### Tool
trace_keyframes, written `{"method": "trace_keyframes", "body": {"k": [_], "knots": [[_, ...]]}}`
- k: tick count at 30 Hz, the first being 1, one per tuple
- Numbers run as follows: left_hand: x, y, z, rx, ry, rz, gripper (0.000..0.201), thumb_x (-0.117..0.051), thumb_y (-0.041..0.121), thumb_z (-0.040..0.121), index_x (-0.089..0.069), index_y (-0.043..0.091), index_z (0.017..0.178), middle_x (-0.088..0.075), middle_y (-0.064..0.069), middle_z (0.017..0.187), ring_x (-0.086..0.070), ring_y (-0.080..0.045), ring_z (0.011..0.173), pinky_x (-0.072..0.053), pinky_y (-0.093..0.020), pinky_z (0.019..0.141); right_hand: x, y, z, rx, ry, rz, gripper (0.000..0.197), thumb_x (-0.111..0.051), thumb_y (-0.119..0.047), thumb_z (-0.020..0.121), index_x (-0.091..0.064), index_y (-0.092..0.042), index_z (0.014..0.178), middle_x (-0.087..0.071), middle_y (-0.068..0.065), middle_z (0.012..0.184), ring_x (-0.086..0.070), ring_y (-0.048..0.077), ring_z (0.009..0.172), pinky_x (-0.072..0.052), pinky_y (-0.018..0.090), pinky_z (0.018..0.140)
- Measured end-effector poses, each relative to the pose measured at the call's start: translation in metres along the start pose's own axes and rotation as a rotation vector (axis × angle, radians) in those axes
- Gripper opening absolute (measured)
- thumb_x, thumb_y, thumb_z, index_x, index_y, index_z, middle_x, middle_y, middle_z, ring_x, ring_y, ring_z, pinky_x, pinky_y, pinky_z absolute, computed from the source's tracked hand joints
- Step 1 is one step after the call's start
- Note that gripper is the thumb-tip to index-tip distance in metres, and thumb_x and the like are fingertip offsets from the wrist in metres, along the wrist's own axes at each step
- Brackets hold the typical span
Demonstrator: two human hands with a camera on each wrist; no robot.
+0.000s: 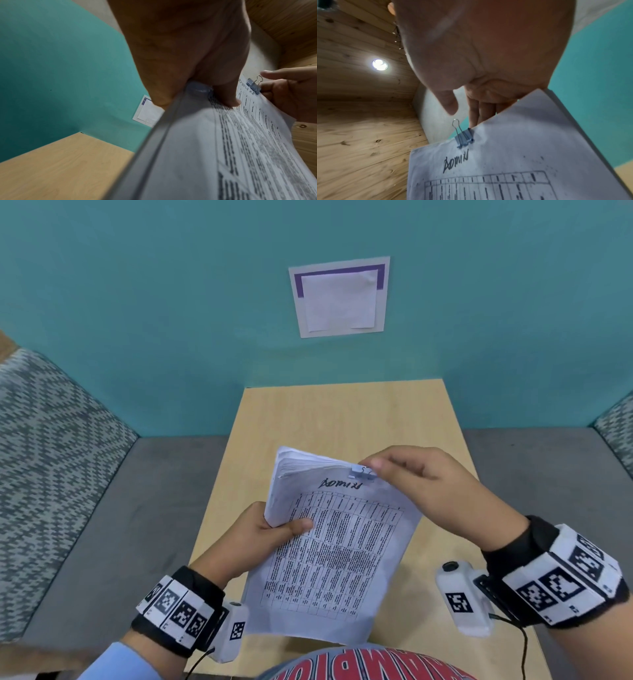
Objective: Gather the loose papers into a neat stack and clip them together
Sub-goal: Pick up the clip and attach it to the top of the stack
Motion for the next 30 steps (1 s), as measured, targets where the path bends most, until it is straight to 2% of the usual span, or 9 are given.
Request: {"method": "trace_keyframes", "body": {"k": [3, 7, 10, 13, 17, 22, 24, 27, 30], "knots": [[0.001, -0.003, 0.002, 0.005, -0.013, -0.014, 0.081, -0.083, 0.063, 0.080, -0.068, -0.010, 0.111, -0.075, -0.032, 0.102, -0.074, -0.042, 0.092, -0.059, -0.053, 0.087, -0.001, 0.001, 0.006, -0.015, -0.053, 0.007, 0.033, -0.056, -0.045, 0.103, -0.081, -0.024, 0.098, -0.080, 0.004, 0.096, -0.072, 0.027, 0.098, -0.054, 0.044, 0.092], [0.004, -0.009, 0.006, 0.020, -0.050, -0.028, 0.088, -0.084, 0.065, 0.080, -0.061, -0.014, 0.109, -0.063, -0.010, 0.099, -0.060, -0.026, 0.092, -0.048, -0.044, 0.084, -0.005, -0.004, 0.006, -0.034, -0.146, 0.059, 0.014, -0.080, -0.032, 0.088, -0.081, -0.020, 0.096, -0.082, -0.006, 0.093, -0.075, 0.006, 0.086, -0.055, 0.015, 0.078], [0.004, -0.011, 0.007, 0.021, -0.078, -0.021, 0.089, -0.085, 0.064, 0.080, -0.060, -0.014, 0.113, -0.063, -0.009, 0.100, -0.061, -0.027, 0.093, -0.052, -0.049, 0.086, -0.007, -0.005, 0.006, 0.005, -0.134, 0.001, 0.016, -0.086, -0.033, 0.082, -0.081, -0.021, 0.092, -0.081, -0.006, 0.090, -0.072, 0.005, 0.083, -0.054, 0.018, 0.076], [0.000, -0.005, 0.004, 0.013, -0.106, -0.015, 0.085, -0.085, 0.062, 0.081, -0.064, -0.012, 0.116, -0.075, -0.022, 0.104, -0.073, -0.039, 0.095, -0.053, -0.069, 0.099, -0.008, -0.003, 0.009, 0.035, -0.060, -0.148, 0.017, -0.087, -0.039, 0.080, -0.078, -0.025, 0.087, -0.079, -0.008, 0.085, -0.070, 0.009, 0.082, -0.054, 0.028, 0.079], [-0.001, 0.003, 0.001, -0.004, -0.101, -0.029, 0.069, -0.085, 0.058, 0.083, -0.073, -0.001, 0.116, -0.069, -0.040, 0.119, -0.071, -0.054, 0.111, -0.052, -0.070, 0.103, -0.008, 0.000, 0.009, 0.085, 0.042, -0.221, 0.020, -0.085, -0.046, 0.079, -0.077, -0.031, 0.091, -0.078, -0.013, 0.085, -0.070, 0.005, 0.081, -0.055, 0.031, 0.077], [0.005, 0.009, 0.006, 0.004, -0.019, -0.124, 0.031, -0.079, 0.029, 0.095, -0.078, 0.012, 0.121, -0.082, -0.014, 0.119, -0.078, -0.033, 0.112, -0.059, -0.060, 0.104, 0.032, 0.033, -0.003, 0.064, 0.406, -0.130, 0.058, -0.082, -0.057, 0.074, -0.068, -0.028, 0.122, -0.075, -0.016, 0.108, -0.069, 0.001, 0.100, -0.050, 0.016, 0.089], [0.006, 0.013, 0.010, 0.010, 0.008, -0.210, 0.036, -0.077, 0.028, 0.093, -0.076, 0.013, 0.126, -0.082, -0.010, 0.122, -0.078, -0.032, 0.115, -0.058, -0.058, 0.105, 0.025, 0.068, -0.007, -0.118, 0.333, 0.153, 0.068, -0.081, -0.064, 0.071, -0.068, -0.023, 0.123, -0.076, -0.008, 0.115, -0.071, 0.010, 0.107, -0.053, 0.020, 0.091], [0.001, 0.010, 0.033, 0.048, 0.028, -0.339, 0.048, -0.079, 0.031, 0.089, -0.072, 0.013, 0.133, -0.079, -0.008, 0.130, -0.074, -0.030, 0.123, -0.052, -0.057, 0.113, -0.031, 0.121, -0.019, -0.385, -0.092, 0.550, 0.060, -0.078, -0.052, 0.084, -0.068, -0.016, 0.130, -0.075, 0.007, 0.129, -0.071, 0.028, 0.119, -0.055, 0.047, 0.102], [-0.005, -0.016, 0.065, 0.133, 0.030, -0.469, 0.062, -0.083, 0.035, 0.091, -0.062, 0.014, 0.145, -0.072, -0.007, 0.143, -0.068, -0.029, 0.133, -0.046, -0.056, 0.119, -0.060, 0.152, -0.020, -0.473, -0.037, 0.660, 0.030, -0.065, -0.020, 0.100, -0.070, -0.015, 0.129, -0.077, 0.010, 0.125, -0.074, 0.032, 0.113, -0.056, 0.056, 0.100]]}}
Point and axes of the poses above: each hand's wrist, its own z-axis towards the middle knuckle, its own x-axis out of the back of the hand, y = z × x, the point moved 4 cm from there along z, towards the middle knuckle
